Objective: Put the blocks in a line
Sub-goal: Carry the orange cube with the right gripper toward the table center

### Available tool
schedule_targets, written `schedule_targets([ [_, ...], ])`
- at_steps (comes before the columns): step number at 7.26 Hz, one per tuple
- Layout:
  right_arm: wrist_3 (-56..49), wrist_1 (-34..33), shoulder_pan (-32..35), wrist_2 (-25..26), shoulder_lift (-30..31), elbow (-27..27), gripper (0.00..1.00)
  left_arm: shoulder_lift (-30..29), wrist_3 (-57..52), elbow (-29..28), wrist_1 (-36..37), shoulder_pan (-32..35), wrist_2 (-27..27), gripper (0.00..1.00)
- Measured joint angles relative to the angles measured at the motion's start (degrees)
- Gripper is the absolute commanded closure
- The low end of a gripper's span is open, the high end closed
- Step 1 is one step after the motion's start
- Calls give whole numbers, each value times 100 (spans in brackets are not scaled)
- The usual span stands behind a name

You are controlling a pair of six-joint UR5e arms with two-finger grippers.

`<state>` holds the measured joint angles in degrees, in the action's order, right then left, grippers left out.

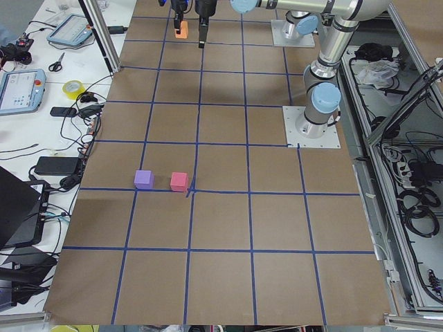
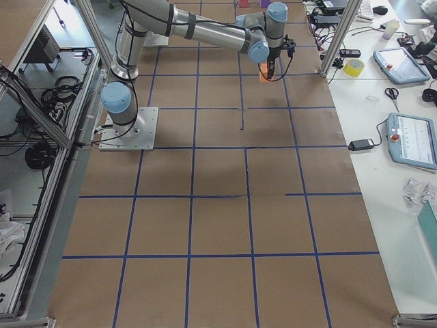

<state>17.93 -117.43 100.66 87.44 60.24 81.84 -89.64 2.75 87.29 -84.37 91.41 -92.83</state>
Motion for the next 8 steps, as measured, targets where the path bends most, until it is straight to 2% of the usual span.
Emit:
schedule_targets([
  [2,925,-334,694,-6,-423,-134,100,-23,28,11,9,3,2,0],
  [5,1358,-655,1012,-5,-866,-259,98,7,4,26,6,4,-7,0],
  [6,1415,-719,1067,-5,-943,-262,86,11,10,29,8,8,3,0],
  [7,1436,-754,1101,7,-998,-264,19,12,13,31,8,7,10,0],
  [8,1438,-787,1115,30,-1044,-265,0,12,10,14,9,4,12,0],
])
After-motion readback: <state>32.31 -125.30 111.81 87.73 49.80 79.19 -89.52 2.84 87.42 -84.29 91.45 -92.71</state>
